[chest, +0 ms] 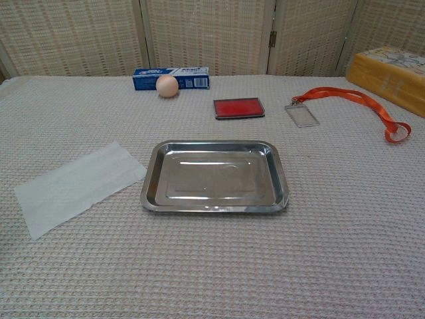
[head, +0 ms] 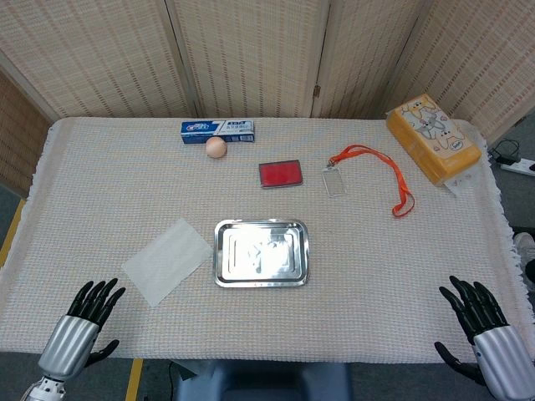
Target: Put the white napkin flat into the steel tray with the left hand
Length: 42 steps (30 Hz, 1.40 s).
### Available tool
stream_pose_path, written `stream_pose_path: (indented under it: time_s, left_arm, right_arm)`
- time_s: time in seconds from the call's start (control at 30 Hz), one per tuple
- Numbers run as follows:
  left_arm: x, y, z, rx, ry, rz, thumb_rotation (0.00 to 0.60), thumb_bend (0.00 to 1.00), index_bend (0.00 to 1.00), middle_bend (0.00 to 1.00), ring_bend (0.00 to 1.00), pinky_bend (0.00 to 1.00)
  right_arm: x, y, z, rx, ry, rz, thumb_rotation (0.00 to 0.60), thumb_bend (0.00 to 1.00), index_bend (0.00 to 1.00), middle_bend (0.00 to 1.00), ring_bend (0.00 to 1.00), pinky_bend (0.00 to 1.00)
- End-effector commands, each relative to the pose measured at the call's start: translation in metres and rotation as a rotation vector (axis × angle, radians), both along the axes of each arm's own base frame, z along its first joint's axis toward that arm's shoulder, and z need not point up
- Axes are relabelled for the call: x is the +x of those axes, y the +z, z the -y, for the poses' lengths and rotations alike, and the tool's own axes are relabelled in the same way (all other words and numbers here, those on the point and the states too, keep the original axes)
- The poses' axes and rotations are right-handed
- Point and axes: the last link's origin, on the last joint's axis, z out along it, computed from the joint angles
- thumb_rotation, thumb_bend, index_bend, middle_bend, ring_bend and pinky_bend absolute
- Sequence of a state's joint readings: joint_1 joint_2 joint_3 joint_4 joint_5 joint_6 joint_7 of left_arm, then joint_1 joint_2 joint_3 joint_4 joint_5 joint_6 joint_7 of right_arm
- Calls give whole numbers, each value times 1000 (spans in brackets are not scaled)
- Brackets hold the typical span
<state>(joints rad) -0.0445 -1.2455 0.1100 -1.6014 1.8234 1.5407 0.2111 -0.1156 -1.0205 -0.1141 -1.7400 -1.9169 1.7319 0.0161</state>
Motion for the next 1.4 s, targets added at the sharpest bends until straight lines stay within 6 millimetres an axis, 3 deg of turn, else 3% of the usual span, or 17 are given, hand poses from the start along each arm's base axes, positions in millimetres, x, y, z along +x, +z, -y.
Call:
stream_pose_path:
  time_s: [0.03, 0.27, 0.37, 0.43, 0.5, 0.63, 0.7, 0.77, 0.8, 0.93, 1.4]
  left_arm:
    - [-2, -5, -1, -19, 9, -5, 600, 221, 0, 32, 11, 0]
    - [2, -7, -1, -38, -4, 7, 600, 219, 0, 39, 13, 15]
    - [6, -12, -5, -74, -9, -22, 600, 218, 2, 66, 29, 71]
    - [14, -14, -12, -66, -38, -31, 600, 215, 20, 136, 70, 152]
    - [22, -17, -18, -45, -89, -17, 600, 214, 66, 333, 190, 345]
    - [29, -25, -27, -36, -193, 25, 600, 215, 142, 619, 418, 646]
    - [29, -30, -34, -28, -234, 27, 600, 217, 216, 859, 662, 862]
    - [28, -33, -42, -14, -258, 39, 600, 216, 286, 988, 862, 991]
    - [27, -34, -46, -10, -263, 39, 600, 215, 325, 1000, 926, 1000]
    - [16, -39, -60, -16, -256, 27, 600, 213, 386, 1000, 995, 1000]
    - [-24, -43, -93, -84, -230, -34, 600, 217, 425, 1000, 1000, 1000]
  right_arm:
    - [-1, -1, 1, -6, -9, -7, 600, 310, 0, 0, 0, 0]
    - [-3, -2, 3, -2, -24, -9, 600, 309, 0, 0, 0, 0]
    - [-6, 3, 4, -21, -38, 9, 600, 310, 0, 0, 0, 0]
    - [-6, 6, 5, -47, -34, 17, 600, 309, 0, 0, 0, 0]
    - [-6, 7, 6, -61, -32, 22, 600, 309, 0, 0, 0, 0]
    - [-6, 3, 8, -53, -30, 26, 600, 310, 0, 0, 0, 0]
    - [-7, 0, 10, -46, -24, 23, 600, 310, 0, 0, 0, 0]
    - [-8, -3, 13, -36, -25, 23, 600, 310, 0, 0, 0, 0]
    - [-8, -3, 14, -33, -25, 26, 600, 310, 0, 0, 0, 0]
    - [-7, -6, 18, -33, -17, 39, 600, 309, 0, 0, 0, 0]
    - [-21, -16, 45, -19, -61, 52, 600, 310, 0, 0, 0, 0]
